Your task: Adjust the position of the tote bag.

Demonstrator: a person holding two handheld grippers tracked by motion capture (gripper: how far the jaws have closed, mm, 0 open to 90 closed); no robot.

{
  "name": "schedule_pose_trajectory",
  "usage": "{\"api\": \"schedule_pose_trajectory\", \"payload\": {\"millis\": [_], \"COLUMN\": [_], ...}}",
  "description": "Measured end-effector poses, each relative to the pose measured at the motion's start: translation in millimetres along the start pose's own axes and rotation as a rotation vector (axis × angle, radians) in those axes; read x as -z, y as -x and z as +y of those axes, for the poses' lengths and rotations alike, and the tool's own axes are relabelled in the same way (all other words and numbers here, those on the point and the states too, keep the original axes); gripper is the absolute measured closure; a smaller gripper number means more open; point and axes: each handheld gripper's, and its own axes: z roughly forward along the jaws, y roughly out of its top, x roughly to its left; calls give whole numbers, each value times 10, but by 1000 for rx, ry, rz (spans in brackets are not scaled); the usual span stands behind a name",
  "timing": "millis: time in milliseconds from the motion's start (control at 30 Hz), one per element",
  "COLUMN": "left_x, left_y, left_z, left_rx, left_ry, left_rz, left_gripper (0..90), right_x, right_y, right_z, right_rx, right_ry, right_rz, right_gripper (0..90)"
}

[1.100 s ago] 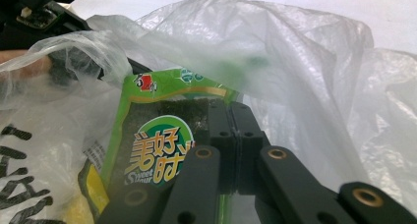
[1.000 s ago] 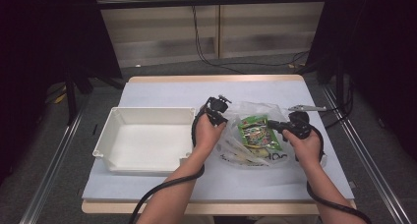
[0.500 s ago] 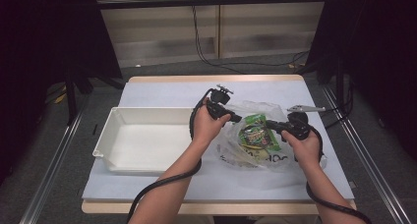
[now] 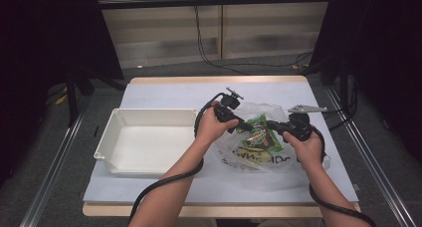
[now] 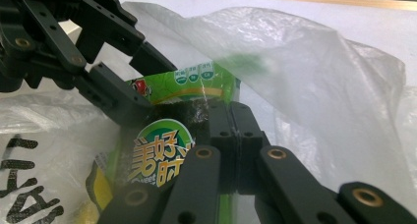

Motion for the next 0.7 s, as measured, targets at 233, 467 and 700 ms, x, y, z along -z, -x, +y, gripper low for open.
{"api": "schedule_pose_trajectory", "payload": {"millis": [233,467,700], "left_x": [-33,37,55], "left_y": [65,89,171], "left_z": [36,18,26], "left_rx": [-31,-15,-92], "left_ry": [-71,-69,-90], "left_rz": [-33,-35,-27], "left_gripper": [683,802,811], "right_x": [-12,12,87], "right_y": [-38,-23,145], "right_z": [12,33,105], "right_rx": [21,47,3], "right_ry": [1,-11,-4], "right_rz": [2,-15,-56], "right_gripper": [900,849,900]}}
